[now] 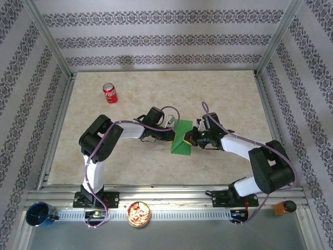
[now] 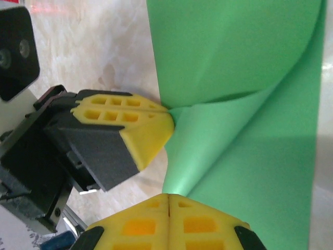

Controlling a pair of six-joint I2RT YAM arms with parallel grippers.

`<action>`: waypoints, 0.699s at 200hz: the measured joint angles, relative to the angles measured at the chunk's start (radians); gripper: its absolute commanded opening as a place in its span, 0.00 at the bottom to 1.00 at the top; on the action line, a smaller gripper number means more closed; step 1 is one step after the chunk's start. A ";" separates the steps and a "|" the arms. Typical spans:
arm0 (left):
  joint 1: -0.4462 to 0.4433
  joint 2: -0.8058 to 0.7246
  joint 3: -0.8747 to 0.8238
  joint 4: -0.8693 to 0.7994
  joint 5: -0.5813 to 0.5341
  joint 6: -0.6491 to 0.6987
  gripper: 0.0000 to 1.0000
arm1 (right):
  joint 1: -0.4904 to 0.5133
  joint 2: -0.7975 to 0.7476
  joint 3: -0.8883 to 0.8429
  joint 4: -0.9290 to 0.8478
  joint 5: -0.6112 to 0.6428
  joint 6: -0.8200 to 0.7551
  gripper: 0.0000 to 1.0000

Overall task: Fold a paper plane with a square sheet of paper (pick it up from the middle)
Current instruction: Fold the triangle a second time at the center of the table.

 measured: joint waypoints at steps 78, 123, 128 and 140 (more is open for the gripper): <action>0.000 0.002 0.010 -0.018 0.002 0.009 0.04 | 0.034 0.133 0.094 0.049 0.022 0.061 0.03; 0.000 0.006 0.017 -0.028 0.005 0.011 0.04 | 0.034 0.192 0.085 0.072 0.038 0.064 0.03; 0.000 0.006 0.017 -0.028 0.005 0.011 0.04 | 0.033 0.195 0.079 0.078 0.039 0.065 0.03; 0.000 0.006 0.017 -0.028 0.005 0.012 0.04 | 0.033 0.203 0.059 0.094 0.041 0.071 0.03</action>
